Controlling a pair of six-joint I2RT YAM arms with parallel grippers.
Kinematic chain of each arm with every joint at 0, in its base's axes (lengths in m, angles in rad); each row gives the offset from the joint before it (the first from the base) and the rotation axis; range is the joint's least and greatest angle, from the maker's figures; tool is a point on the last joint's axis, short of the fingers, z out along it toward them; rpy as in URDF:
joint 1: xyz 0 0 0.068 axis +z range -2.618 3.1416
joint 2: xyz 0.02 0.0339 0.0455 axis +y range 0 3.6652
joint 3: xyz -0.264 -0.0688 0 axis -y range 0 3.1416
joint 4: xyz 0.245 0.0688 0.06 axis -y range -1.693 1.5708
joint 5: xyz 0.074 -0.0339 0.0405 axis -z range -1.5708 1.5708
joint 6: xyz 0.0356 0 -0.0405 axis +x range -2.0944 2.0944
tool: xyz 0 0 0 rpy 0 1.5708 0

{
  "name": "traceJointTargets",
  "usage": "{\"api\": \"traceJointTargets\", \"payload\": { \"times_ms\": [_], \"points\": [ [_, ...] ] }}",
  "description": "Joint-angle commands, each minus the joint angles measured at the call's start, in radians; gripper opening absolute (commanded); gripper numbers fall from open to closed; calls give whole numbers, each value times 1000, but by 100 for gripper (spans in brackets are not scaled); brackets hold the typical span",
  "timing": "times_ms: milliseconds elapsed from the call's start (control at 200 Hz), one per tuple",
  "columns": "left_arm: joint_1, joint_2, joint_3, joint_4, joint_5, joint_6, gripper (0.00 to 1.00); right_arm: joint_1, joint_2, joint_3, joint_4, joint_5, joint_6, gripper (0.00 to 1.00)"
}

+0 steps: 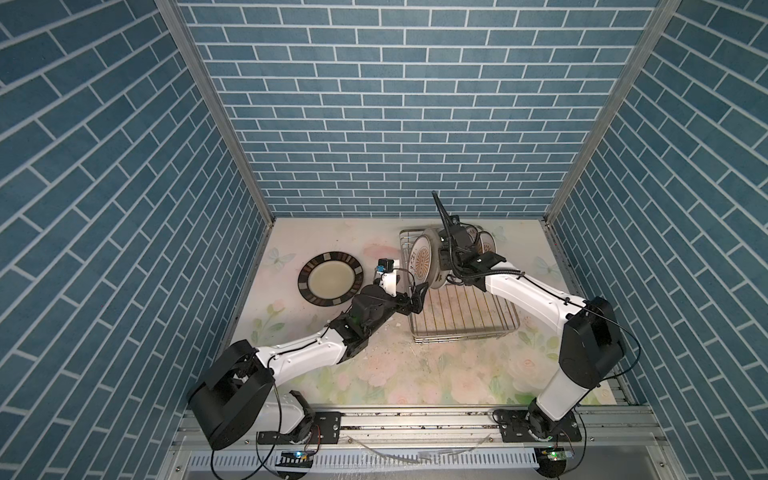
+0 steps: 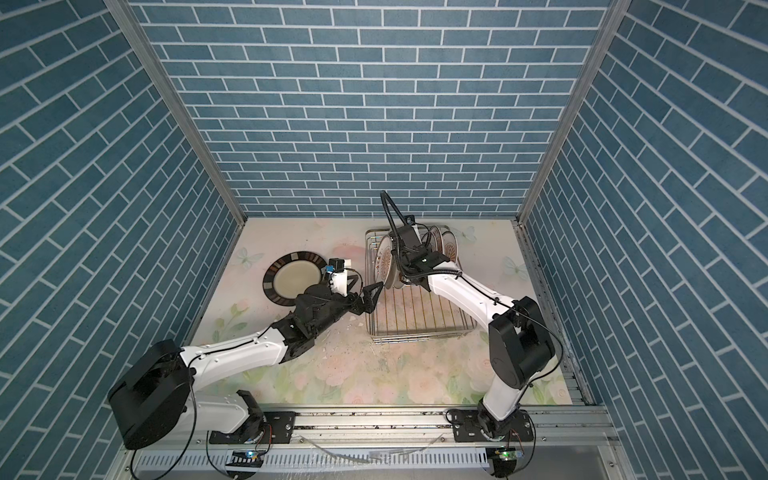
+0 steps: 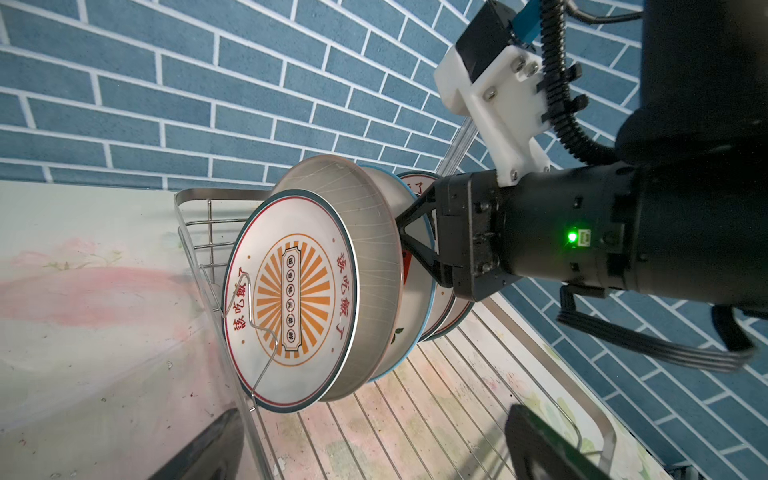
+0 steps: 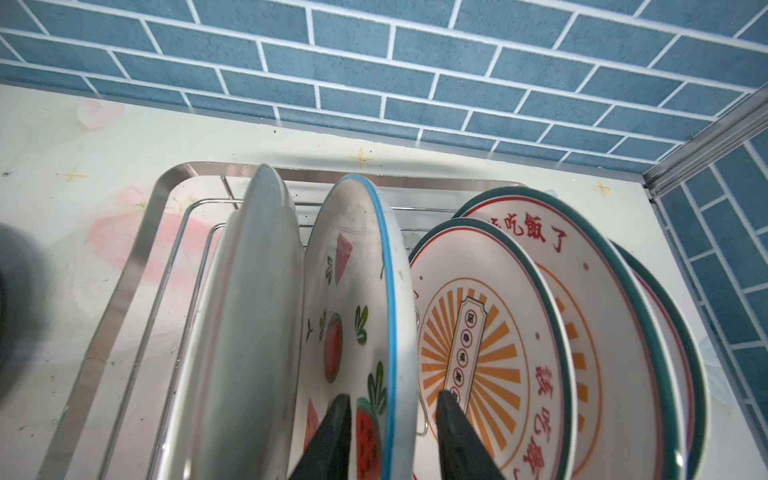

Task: Unload the plates from the dish rack
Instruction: 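Close the right gripper on the watermelon plate's rim in the rack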

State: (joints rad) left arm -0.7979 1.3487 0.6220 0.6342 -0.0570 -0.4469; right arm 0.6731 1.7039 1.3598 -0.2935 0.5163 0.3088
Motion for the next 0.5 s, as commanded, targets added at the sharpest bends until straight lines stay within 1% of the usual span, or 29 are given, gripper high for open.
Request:
{"api": "traceJointTargets", "payload": {
  "times_ms": [0, 135, 180, 270, 410, 490],
  "points": [
    [-3, -3, 7, 41, -32, 21, 100, 4, 33, 64, -1, 64, 19, 32],
    [-3, -1, 8, 22, -58, 21, 100, 8, 63, 86, -11, 118, 21, 29],
    [-3, 0, 6, 20, -57, 20, 100, 8, 66, 85, -11, 125, 23, 29],
    [-3, 7, 1, 28, -53, 16, 100, 8, 63, 78, 4, 118, 27, 23],
    [-3, 15, -14, 57, -52, 10, 100, 9, 74, 87, -4, 110, 33, 23],
    [-3, 15, -13, 51, -53, 8, 100, 12, 74, 91, -9, 127, 35, 23]
  ]
}}
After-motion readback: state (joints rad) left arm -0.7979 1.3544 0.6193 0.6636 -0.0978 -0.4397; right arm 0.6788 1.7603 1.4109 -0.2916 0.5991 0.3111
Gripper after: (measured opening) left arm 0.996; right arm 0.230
